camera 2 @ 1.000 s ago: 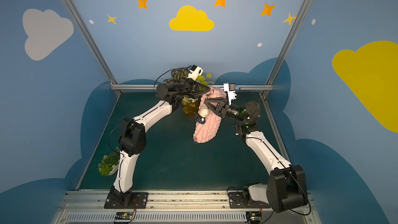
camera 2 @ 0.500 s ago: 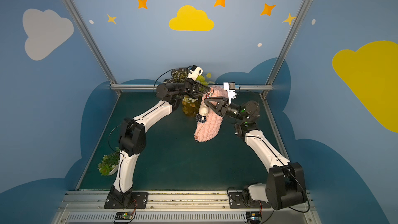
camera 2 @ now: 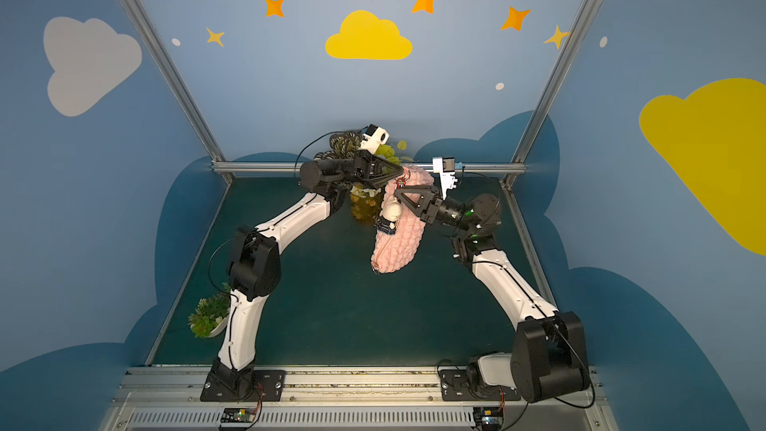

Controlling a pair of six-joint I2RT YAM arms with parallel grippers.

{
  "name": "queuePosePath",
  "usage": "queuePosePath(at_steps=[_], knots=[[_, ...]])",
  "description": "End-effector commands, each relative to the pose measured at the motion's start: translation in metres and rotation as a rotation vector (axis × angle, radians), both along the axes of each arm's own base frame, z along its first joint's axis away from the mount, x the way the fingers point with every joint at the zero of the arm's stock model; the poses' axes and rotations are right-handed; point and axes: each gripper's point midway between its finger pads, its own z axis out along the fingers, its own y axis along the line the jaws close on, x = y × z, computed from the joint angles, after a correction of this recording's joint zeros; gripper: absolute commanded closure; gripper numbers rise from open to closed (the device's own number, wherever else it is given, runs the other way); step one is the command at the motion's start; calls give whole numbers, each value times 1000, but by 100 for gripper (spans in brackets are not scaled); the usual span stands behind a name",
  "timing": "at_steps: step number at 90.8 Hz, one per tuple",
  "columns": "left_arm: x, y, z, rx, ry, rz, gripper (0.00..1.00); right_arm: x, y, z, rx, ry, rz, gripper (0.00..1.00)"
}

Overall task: Remove the decoration from the bag
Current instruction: Remove the decoration item from the bag.

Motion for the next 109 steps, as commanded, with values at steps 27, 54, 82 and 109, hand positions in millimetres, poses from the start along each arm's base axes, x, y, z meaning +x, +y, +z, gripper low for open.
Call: queuePosePath(at_steps=[27,54,82,109], knots=[[-3,11,28,-108,-94,49,98,-16,-4,-15,-46,12,-18,100],[-3,8,25,-107,-98,51,98,-1,0,-15,-91,77,-62,100],[-11,8,11,-52,-166,79,98,18,3,-32,-160,212,-103,100],[-18,6,1,19,-227,99,98,17,9,-56,-244,323,-92,100]])
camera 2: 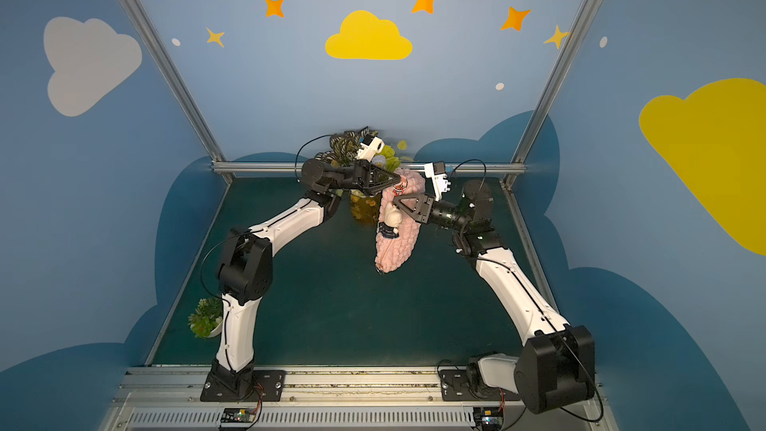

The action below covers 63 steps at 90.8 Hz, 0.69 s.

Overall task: Remove the decoration from the bag
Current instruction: Remove the decoration item from the bag.

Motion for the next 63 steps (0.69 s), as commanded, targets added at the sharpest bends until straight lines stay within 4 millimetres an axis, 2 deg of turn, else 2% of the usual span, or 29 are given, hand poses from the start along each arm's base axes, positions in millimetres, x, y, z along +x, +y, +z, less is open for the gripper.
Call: queuePosePath(at_steps=[1,33,50,63], knots=[[-33,4,44,-62,-189,-6,98,3,5,-12,-49,51,2,100],[-44,-5,40,-55,-199,-37,98,18,8,-20,-67,87,-15,100],[-51,-7,28,-16,-210,-34,98,31,6,-10,-28,75,-56,100],[-54,-6,14,17,-213,-18,98,44,-3,-1,19,73,-138,100]])
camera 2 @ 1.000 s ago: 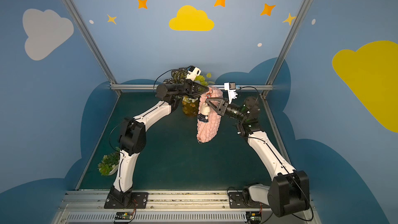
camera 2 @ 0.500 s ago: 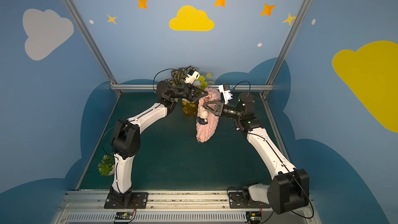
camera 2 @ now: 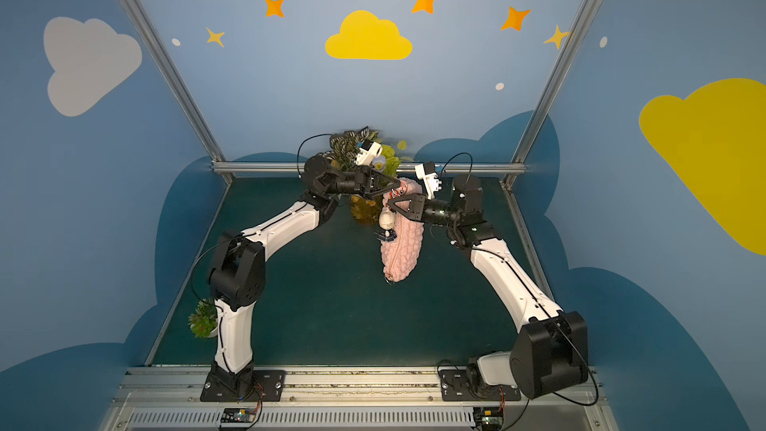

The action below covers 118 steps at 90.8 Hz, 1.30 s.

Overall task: Remove the decoration from the bag
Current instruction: Remove the decoration item from the bag.

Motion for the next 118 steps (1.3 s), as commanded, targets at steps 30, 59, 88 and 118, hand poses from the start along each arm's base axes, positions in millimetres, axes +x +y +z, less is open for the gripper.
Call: queuePosePath(at_steps=[30,59,88,118], knots=[[-66,4,9,51,-276,74,98,82,-56,-18,252,162,-528,100],[-60,10,18,39,-397,265,98,90,-50,-59,213,376,-584,100],[-63,7,4,-44,-386,330,98,104,-44,-77,358,456,-644,100],[-71,14,-4,-7,-539,539,98,124,-81,-90,636,619,-964,100]])
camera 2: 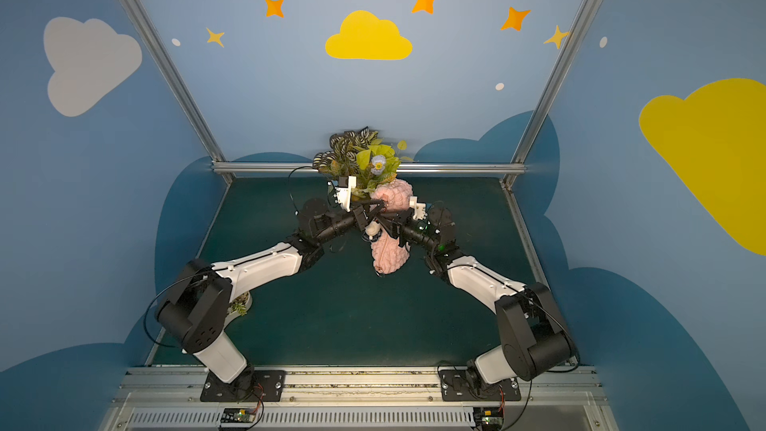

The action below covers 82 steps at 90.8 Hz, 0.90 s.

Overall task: Remove the decoration from the bag
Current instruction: Remove the decoration item from the bag, then place the decoration item at the center of the board, then place the bag at the center of the board.

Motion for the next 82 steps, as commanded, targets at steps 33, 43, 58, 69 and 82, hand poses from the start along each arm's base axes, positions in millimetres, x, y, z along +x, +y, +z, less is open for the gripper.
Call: queuePosePath(at_steps=[33,43,58,69,82], knots=[[-61,-3,81,-95,-239,-147,98,84,-118,-19,-63,143,-644,100],[-51,15,91,-119,-224,-133,98,57,-129,-31,-186,129,-609,100],[-41,29,99,-168,-198,-145,98,36,-136,-51,-288,133,-542,100],[-38,33,103,-190,-195,-158,98,32,-135,-59,-301,117,-502,100],[-33,39,98,-180,-176,-143,98,30,-135,-58,-355,78,-457,100]])
